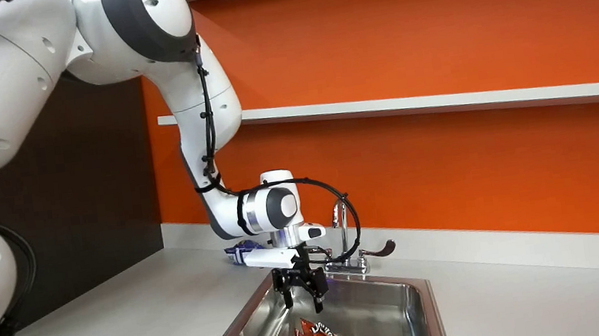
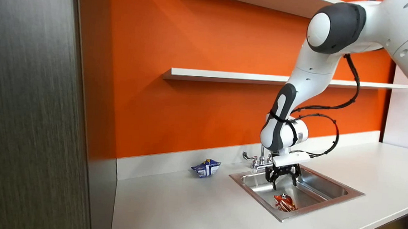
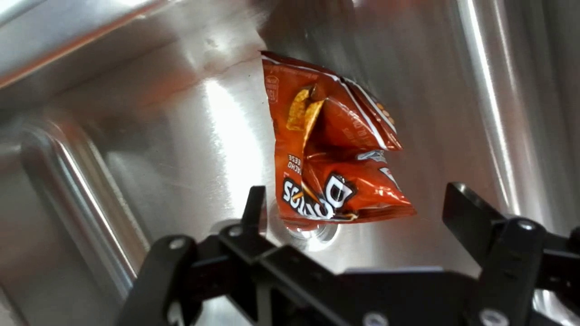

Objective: Put the red packet in the sink on the left.

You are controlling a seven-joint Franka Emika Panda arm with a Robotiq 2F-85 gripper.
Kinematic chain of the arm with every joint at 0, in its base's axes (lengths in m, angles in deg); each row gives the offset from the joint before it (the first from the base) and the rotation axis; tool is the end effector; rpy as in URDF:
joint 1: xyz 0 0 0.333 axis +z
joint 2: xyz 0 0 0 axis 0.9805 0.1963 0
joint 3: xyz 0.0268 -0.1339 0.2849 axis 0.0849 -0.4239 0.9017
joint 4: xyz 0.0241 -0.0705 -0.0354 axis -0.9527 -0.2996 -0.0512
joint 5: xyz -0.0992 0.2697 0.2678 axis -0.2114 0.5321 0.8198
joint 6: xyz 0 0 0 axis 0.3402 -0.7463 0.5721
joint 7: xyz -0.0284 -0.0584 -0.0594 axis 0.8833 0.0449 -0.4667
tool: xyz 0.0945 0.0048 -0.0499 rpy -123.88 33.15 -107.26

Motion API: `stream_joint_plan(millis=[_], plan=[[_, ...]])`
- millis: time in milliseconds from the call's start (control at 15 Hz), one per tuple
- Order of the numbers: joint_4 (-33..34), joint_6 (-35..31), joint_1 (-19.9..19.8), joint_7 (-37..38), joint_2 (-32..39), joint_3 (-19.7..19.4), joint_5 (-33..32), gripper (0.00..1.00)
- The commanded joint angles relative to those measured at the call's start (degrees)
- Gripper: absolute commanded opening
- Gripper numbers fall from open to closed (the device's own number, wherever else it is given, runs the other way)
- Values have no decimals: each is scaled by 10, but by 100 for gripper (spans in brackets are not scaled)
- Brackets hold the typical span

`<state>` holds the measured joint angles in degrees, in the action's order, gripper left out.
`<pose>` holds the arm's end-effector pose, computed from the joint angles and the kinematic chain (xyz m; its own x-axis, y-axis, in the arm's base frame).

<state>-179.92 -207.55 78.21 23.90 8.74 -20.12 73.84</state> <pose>0.5567 -0.1364 0.1346 0.9583 -0.2847 -0.0239 -0.2739 -0.9394 0.2059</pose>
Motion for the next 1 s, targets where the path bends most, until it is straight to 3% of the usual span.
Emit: stream_joint_plan(millis=[0,533,933], plan=[[-77,1,-18,-47,-89,28,15,100],[-227,25,-42,-167,-265,78,68,100],[-317,109,-26,-222,-398,89,81,100]])
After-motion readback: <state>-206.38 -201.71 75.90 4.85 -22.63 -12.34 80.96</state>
